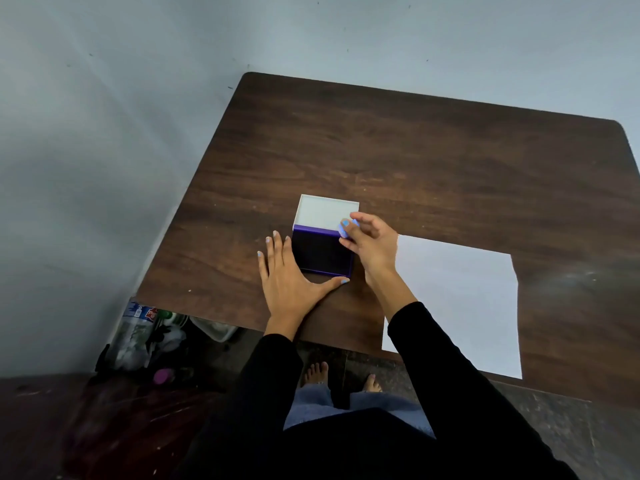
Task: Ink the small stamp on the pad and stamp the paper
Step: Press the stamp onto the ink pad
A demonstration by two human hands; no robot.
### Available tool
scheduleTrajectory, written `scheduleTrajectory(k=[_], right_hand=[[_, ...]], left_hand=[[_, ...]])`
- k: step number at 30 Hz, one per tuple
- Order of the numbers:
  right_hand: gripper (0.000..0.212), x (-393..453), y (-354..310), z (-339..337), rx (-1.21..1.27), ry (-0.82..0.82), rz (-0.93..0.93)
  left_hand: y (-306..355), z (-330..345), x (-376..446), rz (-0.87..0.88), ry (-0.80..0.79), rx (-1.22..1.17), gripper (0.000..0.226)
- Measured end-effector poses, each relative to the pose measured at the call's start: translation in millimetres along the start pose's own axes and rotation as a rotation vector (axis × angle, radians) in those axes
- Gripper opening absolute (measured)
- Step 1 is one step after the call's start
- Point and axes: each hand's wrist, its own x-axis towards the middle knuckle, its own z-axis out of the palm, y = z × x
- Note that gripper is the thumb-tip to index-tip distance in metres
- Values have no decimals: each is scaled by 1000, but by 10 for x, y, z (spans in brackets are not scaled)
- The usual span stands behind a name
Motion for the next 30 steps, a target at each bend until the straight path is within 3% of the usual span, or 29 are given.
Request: scheduleTrajectory(k=[6, 10, 22, 30], right_hand=[[28, -80, 91, 189, -590, -146, -484], [30, -117, 196, 281, -830, -189, -594], [24, -131, 357, 362, -932, -165, -674], [19, -125, 349, 394, -950, -131, -654]], left_hand=[[4, 16, 7, 5, 22, -46, 129], [-38, 28, 27, 12, 19, -60, 114], [-61, 63, 38, 26, 30, -88, 94], [-69, 76, 41, 26, 32, -72, 97]])
